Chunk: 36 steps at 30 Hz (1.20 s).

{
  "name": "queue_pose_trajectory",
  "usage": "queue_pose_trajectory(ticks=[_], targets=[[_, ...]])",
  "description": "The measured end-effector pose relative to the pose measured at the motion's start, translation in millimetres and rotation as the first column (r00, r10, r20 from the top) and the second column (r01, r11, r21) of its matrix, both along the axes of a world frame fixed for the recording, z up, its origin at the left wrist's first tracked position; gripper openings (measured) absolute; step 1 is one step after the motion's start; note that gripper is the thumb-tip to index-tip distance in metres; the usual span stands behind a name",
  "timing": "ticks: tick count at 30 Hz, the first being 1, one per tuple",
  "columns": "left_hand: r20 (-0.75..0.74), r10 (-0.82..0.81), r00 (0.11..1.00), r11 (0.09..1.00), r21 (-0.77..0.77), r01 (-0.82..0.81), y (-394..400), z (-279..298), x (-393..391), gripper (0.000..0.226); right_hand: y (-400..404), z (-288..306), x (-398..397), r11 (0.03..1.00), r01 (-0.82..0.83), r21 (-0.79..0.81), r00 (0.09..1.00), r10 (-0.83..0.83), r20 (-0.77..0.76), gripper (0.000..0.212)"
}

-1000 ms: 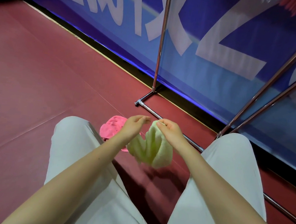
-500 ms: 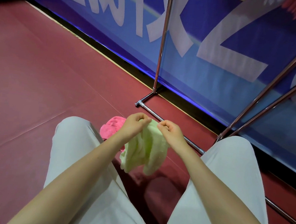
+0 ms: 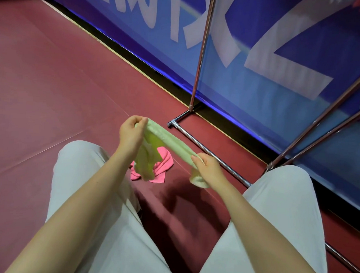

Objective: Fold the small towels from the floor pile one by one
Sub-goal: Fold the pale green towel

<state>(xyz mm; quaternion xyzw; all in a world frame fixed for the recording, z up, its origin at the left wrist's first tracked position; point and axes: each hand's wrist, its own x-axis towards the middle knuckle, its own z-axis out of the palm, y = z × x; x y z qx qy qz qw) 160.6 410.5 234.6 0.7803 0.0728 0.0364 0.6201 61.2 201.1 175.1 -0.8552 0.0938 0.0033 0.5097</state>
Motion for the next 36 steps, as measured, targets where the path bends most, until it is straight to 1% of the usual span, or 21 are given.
queue_pose_trajectory(ticks=[2, 5, 8, 10, 12, 14, 15, 17, 18, 20, 22, 25, 27, 29, 30, 32, 34, 35, 36], targets=[[-0.01, 0.054, 0.998, 0.998, -0.036, -0.054, 7.9, 0.6, 3.9, 0.022, -0.7, 2.6, -0.5, 1.0, 0.0, 0.012, 1.0, 0.0, -0.006, 0.039], [-0.039, 0.117, 0.992, 0.99, -0.072, -0.12, 21.6, 0.8, 10.3, 0.022, -0.2, 5.6, -0.6, 1.0, 0.011, 0.019, 1.0, -0.01, -0.024, 0.04], [-0.087, 0.127, 0.988, 0.99, -0.051, -0.131, 28.3, -2.3, 12.0, 0.021, -0.4, 10.4, 0.1, 0.997, 0.042, 0.061, 0.997, -0.038, -0.062, 0.04], [-0.114, 0.112, 0.987, 0.994, 0.005, -0.113, 27.7, -6.0, 9.1, 0.021, -0.1, 18.1, 0.8, 0.991, 0.082, 0.103, 0.994, -0.074, -0.076, 0.032], [-0.108, 0.114, 0.988, 0.993, 0.039, -0.111, 26.2, -8.1, 6.9, 0.024, 0.4, 28.7, 2.0, 0.976, 0.159, 0.148, 0.987, -0.153, -0.051, 0.026], [-0.117, 0.12, 0.986, 0.993, 0.03, -0.117, 23.7, -5.6, 6.9, 0.025, 1.9, 39.1, 2.4, 0.955, 0.226, 0.193, 0.973, -0.23, -0.005, 0.016], [-0.149, 0.12, 0.982, 0.993, -0.005, -0.122, 21.2, -3.3, 7.3, 0.024, 3.1, 43.8, 1.3, 0.946, 0.237, 0.22, 0.969, -0.248, 0.022, 0.012], [-0.264, 0.11, 0.958, 0.986, -0.093, -0.139, 11.5, 1.8, 5.4, 0.025, 5.5, 48.1, -1.8, 0.94, 0.22, 0.262, 0.966, -0.247, 0.077, 0.016], [-0.322, 0.089, 0.943, 0.979, -0.147, -0.143, 5.0, 4.2, 2.5, 0.026, 7.0, 49.1, -3.6, 0.94, 0.208, 0.269, 0.967, -0.24, 0.091, 0.018], [-0.372, -0.002, 0.928, 0.951, -0.287, -0.113, -7.1, 5.2, -3.6, 0.028, 11.8, 51.8, -5.9, 0.946, 0.17, 0.277, 0.973, -0.206, 0.105, 0.02], [-0.375, -0.108, 0.921, 0.914, -0.402, -0.056, -17.0, 2.5, -9.0, 0.031, 17.9, 52.7, -5.6, 0.949, 0.122, 0.29, 0.983, -0.155, 0.094, 0.02], [-0.388, -0.229, 0.893, 0.879, -0.476, 0.019, -31.5, 0.1, -17.5, 0.033, 28.7, 48.0, -3.4, 0.945, 0.103, 0.309, 0.989, -0.13, 0.067, 0.018], [-0.379, -0.311, 0.871, 0.844, -0.532, 0.07, -41.4, 2.7, -21.9, 0.034, 34.1, 40.7, -1.2, 0.967, 0.057, 0.248, 0.994, -0.077, 0.072, 0.014], [-0.359, -0.358, 0.862, 0.81, -0.578, 0.095, -48.0, 5.7, -23.5, 0.034, 36.4, 32.8, 1.8, 0.989, -0.021, 0.143, 0.999, 0.015, 0.043, 0.019], [-0.347, -0.372, 0.861, 0.799, -0.592, 0.107, -50.2, 6.9, -23.4, 0.033, 36.6, 29.5, 3.7, 0.992, -0.034, 0.12, 0.999, 0.032, 0.015, 0.022], [-0.337, -0.373, 0.864, 0.794, -0.598, 0.109, -54.6, 10.1, -23.5, 0.033, 37.1, 26.6, 7.1, 0.991, -0.02, 0.134, 0.999, 0.023, -0.024, 0.019], [-0.344, -0.338, 0.876, 0.828, -0.551, 0.103, -59.1, 12.9, -23.9, 0.032, 37.1, 25.3, 11.0, 0.988, 0.017, 0.155, 0.999, -0.012, -0.037, 0.01], [-0.329, -0.308, 0.892, 0.869, -0.48, 0.123, -60.5, 13.1, -23.9, 0.032, 37.1, 25.4, 12.8, 0.985, 0.043, 0.168, 0.999, -0.037, -0.039, 0.008], [-0.296, -0.28, 0.913, 0.915, -0.37, 0.161, -60.9, 12.0, -23.4, 0.031, 36.6, 24.4, 14.7, 0.981, 0.076, 0.179, 0.997, -0.07, -0.043, 0.008]])
